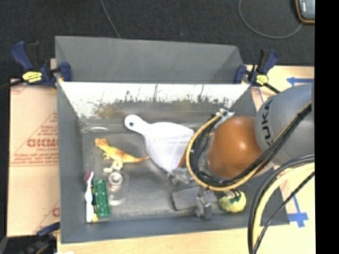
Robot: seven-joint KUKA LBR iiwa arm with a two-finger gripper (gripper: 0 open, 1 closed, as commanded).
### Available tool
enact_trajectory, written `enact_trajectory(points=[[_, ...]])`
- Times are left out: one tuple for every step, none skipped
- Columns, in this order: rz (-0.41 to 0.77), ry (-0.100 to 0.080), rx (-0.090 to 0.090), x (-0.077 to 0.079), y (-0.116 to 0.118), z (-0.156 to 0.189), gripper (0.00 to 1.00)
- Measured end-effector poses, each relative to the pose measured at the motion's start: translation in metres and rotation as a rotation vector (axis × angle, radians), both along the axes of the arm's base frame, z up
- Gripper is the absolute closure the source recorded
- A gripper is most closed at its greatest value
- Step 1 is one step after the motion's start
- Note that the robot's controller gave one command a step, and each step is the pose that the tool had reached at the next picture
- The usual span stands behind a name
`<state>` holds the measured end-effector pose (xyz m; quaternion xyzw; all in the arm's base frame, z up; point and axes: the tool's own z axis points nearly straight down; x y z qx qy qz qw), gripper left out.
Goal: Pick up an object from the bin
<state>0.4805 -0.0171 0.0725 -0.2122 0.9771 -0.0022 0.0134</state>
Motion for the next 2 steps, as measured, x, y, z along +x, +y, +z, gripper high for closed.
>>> enact_trajectory(points=[[0.019, 0.001, -0.001, -0.0043, 0.0166, -0.0008, 1.00], [0.019, 0.001, -0.001, -0.0042, 0.0166, -0.0007, 1.00]])
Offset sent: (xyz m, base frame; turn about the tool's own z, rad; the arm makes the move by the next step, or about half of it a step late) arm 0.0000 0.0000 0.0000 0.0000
